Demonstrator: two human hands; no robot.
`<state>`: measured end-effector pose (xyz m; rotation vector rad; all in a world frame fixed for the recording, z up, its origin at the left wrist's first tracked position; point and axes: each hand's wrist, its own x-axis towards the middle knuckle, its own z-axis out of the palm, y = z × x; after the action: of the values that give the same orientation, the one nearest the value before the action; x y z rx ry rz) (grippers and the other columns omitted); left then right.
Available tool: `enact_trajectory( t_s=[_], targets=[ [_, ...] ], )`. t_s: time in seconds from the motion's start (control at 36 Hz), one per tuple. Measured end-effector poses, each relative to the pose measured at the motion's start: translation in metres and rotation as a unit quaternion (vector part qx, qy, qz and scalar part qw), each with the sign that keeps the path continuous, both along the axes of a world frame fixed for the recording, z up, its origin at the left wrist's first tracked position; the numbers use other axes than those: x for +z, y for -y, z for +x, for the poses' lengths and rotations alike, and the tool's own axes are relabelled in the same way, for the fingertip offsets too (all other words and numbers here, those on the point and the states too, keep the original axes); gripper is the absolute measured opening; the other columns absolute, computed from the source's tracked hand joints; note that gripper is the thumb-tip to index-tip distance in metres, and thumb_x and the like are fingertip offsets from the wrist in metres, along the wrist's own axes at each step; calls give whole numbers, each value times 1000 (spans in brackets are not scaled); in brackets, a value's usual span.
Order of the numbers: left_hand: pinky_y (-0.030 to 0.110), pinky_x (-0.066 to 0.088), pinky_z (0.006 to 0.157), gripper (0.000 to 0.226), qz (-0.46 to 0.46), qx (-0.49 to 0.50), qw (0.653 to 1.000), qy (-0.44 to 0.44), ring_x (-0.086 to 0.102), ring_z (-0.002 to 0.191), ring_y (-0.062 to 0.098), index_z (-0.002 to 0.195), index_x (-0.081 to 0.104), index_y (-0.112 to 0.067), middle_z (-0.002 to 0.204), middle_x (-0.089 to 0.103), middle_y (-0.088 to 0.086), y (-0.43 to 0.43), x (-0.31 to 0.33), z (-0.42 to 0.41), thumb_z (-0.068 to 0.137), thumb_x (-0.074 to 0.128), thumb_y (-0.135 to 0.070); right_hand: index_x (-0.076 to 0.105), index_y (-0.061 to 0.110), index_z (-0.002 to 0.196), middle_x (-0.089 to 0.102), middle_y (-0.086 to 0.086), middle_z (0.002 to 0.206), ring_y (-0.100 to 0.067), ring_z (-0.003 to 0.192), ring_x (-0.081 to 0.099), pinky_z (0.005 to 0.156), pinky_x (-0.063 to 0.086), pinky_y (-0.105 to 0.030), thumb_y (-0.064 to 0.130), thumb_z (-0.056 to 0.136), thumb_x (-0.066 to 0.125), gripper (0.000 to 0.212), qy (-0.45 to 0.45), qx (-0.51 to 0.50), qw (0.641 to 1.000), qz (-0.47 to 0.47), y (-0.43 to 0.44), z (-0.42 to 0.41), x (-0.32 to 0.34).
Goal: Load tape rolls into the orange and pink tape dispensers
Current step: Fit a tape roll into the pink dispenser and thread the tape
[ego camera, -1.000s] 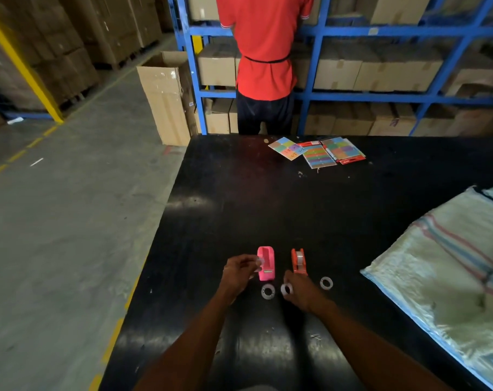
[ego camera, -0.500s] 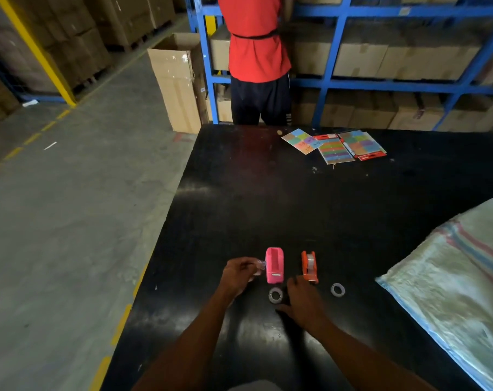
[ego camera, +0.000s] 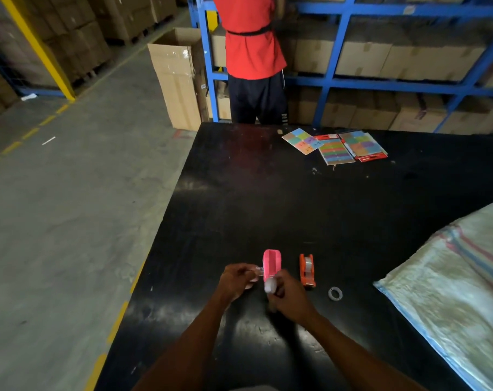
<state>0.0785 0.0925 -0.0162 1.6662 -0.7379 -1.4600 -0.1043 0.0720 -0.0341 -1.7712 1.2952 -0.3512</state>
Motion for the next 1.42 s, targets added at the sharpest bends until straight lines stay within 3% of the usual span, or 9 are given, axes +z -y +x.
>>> enact_trajectory(
  t_s=[0.11,0.39,0.67,0.81,0.92,1.06,1.19,1.33,1.42],
  targets=[
    [21,55,70,19,-4,-11,1000,-25,67,74,13,82,71,-20,67,74,-8,1,9,-8,89,64,-4,53,31,102,66,7,97,-6,87,65,77,55,-29,21,81,74,31,37,14,999,4,12,-4,13],
    [27,57,81,16,-33,-29,999,-22,69,89,20,104,71,-5,97,71,15,-6,19,-13,90,65,-9,57,35,114,70,8,104,-6,92,67,85,56,-40,25,80,71,38,27,30,999,-33,22,-11,33],
    [39,59,90,19,-61,-21,998,3,74,90,29,97,75,-2,97,75,22,-9,30,-10,78,73,1,56,27,131,67,8,117,-3,103,63,93,55,-32,23,86,71,48,18,57,998,-27,21,-7,49],
    [28,61,77,13,-48,1,999,14,75,84,22,94,75,-6,92,77,14,-13,29,-13,81,71,-4,57,26,129,67,8,116,-3,104,63,93,53,-29,24,87,71,45,18,72,997,-26,20,-9,50],
    [22,59,71,9,-27,9,999,-42,72,77,13,91,74,-7,87,74,10,-14,26,-16,84,71,-5,58,27,125,70,8,113,1,100,65,90,55,-25,24,86,70,41,16,79,997,-18,18,-12,49],
    [34,59,85,16,-2,10,993,-118,71,99,28,100,69,0,103,73,18,-15,18,-14,84,70,-3,58,31,123,67,17,105,6,97,64,80,51,-13,21,88,68,38,7,87,996,-1,19,-15,46],
    [35,58,86,28,16,36,974,-221,68,104,28,111,63,1,110,72,17,-12,9,-17,86,69,-11,60,34,120,71,11,108,0,98,68,85,56,-23,25,85,69,37,18,77,997,16,28,-15,39],
    [32,58,86,17,29,64,968,-243,69,97,21,104,70,-6,104,74,12,-3,-1,-17,88,67,-10,60,23,122,70,7,110,-1,100,66,77,33,9,20,87,70,36,8,85,996,22,40,-14,39],
    [26,60,78,13,29,75,970,-230,73,87,16,101,70,-5,98,74,11,7,-5,-17,90,62,-7,57,25,124,69,6,112,-1,101,66,85,43,-5,20,87,70,39,2,95,995,34,50,-13,36]
  ],
)
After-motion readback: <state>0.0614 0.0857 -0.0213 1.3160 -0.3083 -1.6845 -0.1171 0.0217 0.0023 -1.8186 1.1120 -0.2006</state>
